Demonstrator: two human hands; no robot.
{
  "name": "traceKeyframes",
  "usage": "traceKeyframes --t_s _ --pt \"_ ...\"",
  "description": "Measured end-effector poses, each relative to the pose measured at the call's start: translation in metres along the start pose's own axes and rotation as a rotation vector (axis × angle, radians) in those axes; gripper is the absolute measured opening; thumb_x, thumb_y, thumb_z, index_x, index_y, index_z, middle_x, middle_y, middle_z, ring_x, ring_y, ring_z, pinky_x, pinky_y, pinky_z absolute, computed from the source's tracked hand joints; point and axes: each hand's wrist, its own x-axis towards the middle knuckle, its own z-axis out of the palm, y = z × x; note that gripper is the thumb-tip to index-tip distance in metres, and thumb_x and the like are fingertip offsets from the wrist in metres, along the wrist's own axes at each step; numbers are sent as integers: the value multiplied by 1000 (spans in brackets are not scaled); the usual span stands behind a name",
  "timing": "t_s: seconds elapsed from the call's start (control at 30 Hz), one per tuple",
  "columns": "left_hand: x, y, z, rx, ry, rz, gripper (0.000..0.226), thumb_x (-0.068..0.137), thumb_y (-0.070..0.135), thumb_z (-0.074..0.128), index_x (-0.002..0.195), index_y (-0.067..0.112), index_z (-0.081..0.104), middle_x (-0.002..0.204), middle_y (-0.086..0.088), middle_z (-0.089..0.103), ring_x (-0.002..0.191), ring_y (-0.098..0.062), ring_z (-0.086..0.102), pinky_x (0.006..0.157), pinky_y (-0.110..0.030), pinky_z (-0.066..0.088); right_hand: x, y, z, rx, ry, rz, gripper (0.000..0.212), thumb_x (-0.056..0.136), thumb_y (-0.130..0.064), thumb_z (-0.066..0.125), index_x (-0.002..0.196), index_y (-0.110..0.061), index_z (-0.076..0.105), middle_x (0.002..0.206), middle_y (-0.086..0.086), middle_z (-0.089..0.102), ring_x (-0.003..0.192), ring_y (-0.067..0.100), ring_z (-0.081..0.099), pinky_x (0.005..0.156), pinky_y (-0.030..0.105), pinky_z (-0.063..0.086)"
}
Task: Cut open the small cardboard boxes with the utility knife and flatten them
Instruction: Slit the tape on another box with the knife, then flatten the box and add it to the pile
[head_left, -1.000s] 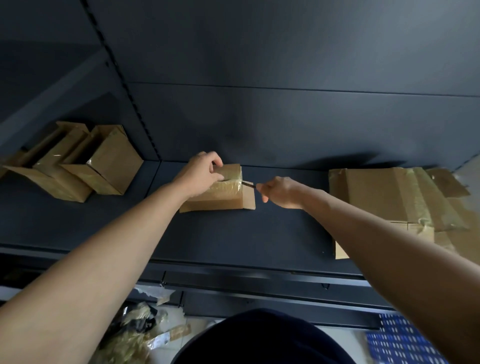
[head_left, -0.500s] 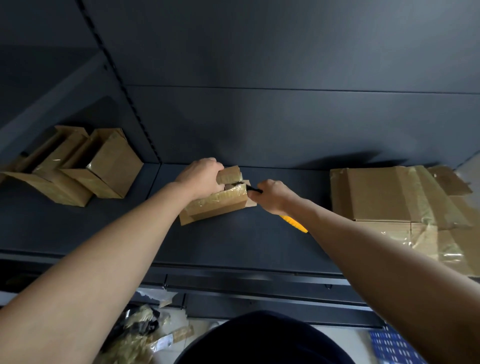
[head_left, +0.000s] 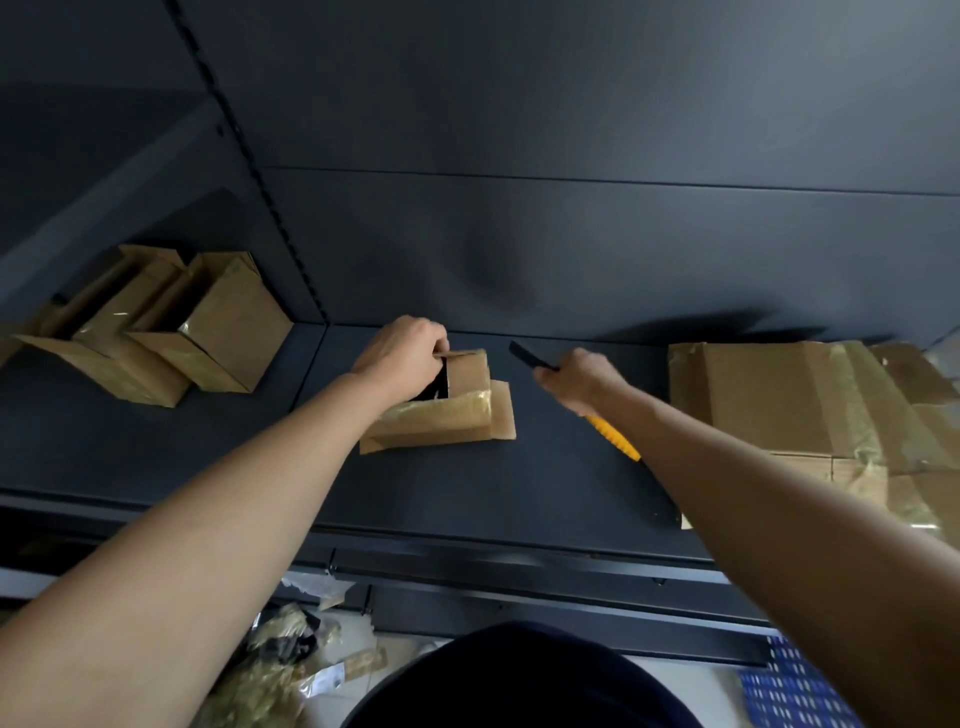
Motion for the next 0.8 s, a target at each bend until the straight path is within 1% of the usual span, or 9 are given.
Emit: traceKeyframes --t_s 0.17,0.33,0.4,0.47,0.53,0.6,0.67,0.73,0.8 --pt "0 3 -11 -23 40 -37 14 88 16 61 92 22 48 79 4 55 63 -12 51 46 -28 35 -1 11 44 52 -128 60 52 94 -47 48 118 -2 56 115 17 61 100 31 59 71 28 39" --pt "-7 3 -13 -88 28 -63 16 86 10 58 89 22 48 78 6 54 62 -10 50 46 -27 33 -1 16 57 39 -163 85 47 99 -41 42 122 -1 53 119 17 58 106 32 57 72 28 39" --pt "-9 2 -15 -76 43 -39 15 85 8 57 88 21 50 75 5 55 60 -10 49 45 -27 32 3 9 48 -3 -132 75 49 99 -40 40 127 -2 52 123 18 56 112 34 54 81 29 42" --pt "-10 1 -17 -46 56 -15 14 86 7 57 88 20 51 74 4 56 59 -11 49 45 -27 29 4 -3 33 112 -43 96 58 96 -50 39 125 -1 54 124 18 57 114 34 53 92 34 44" --pt "-10 2 -19 -17 69 12 12 87 9 57 88 20 53 76 0 59 59 -15 50 45 -28 30 2 -17 10 351 -9 21 65 93 -58 40 126 -5 54 123 14 60 112 31 56 91 33 43" --pt "-9 3 -22 -9 95 33 10 87 10 58 87 20 55 76 -2 61 60 -17 52 45 -27 30 -9 -32 -11 600 -202 -99 72 85 -67 47 134 -13 50 126 5 58 115 23 54 90 33 45" --pt "-8 6 -25 -13 130 42 8 87 11 59 86 19 57 75 -2 62 61 -17 52 45 -27 29 -22 -44 -26 600 -373 -198 77 77 -66 60 136 -18 47 131 -1 53 120 19 48 91 36 48" --pt "-7 10 -30 -37 150 45 8 87 12 61 84 19 58 75 -2 61 60 -15 50 44 -26 27 -27 -57 -30 472 -323 -218 74 73 -54 72 133 -18 47 117 -3 54 108 17 51 85 36 51" --pt "-5 16 -34 -59 172 47 12 86 11 62 79 19 57 71 1 58 57 -12 48 43 -25 25 -31 -73 -31 329 -152 -191 63 70 -46 74 119 -13 52 89 -4 55 79 12 55 66 28 50"
